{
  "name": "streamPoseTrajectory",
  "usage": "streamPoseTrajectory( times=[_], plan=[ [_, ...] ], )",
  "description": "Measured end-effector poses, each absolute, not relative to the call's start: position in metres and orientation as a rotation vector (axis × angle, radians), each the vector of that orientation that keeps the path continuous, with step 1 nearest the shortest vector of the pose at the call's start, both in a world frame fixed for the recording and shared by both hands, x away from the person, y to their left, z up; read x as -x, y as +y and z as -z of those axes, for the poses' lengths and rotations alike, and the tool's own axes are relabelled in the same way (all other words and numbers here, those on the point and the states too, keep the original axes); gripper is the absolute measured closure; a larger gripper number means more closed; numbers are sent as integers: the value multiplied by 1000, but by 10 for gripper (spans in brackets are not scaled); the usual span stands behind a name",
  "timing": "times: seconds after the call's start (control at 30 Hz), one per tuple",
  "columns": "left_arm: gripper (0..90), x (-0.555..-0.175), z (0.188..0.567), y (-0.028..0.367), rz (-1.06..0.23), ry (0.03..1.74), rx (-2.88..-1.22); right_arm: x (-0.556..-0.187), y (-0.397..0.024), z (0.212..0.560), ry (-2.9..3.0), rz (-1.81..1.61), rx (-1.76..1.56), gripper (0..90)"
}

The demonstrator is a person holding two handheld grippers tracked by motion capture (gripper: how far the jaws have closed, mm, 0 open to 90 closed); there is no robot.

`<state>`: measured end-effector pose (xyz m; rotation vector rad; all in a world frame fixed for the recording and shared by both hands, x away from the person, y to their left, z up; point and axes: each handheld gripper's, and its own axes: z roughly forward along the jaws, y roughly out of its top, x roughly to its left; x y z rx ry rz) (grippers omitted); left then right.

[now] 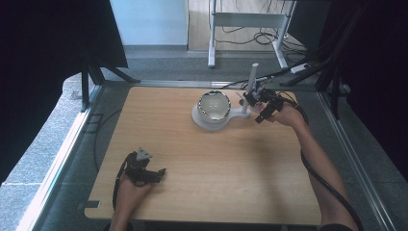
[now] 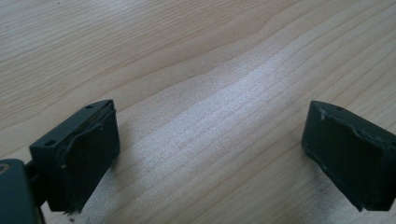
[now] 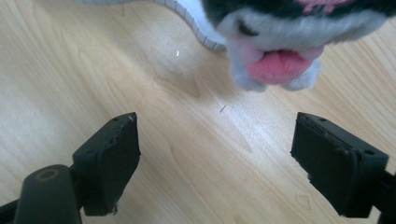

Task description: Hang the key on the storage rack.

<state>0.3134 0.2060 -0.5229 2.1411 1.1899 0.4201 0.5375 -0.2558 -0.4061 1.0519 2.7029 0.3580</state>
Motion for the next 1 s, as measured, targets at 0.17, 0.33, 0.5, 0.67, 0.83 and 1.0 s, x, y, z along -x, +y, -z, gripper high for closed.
streamPoseTrajectory(
  times=[0.17,0.33,0.5,0.67,0.83,1.0],
  plan=[
    [40,-313,523,206,-420,1190,-2141,-528,-256,403,2704,-358,-1021,138],
    [40,-313,523,206,-421,1190,-2141,-519,-256,401,2711,-352,-987,132],
    [40,-313,523,206,-420,1190,-2141,-509,-255,403,2715,-348,-964,116],
    [40,-313,523,206,-420,1190,-2141,-499,-252,403,2722,-343,-935,95],
    [40,-313,523,206,-421,1188,-2142,-489,-248,399,2723,-374,-892,85],
    [40,-313,523,206,-420,1188,-2142,-477,-244,396,2731,-393,-832,79]
  ],
)
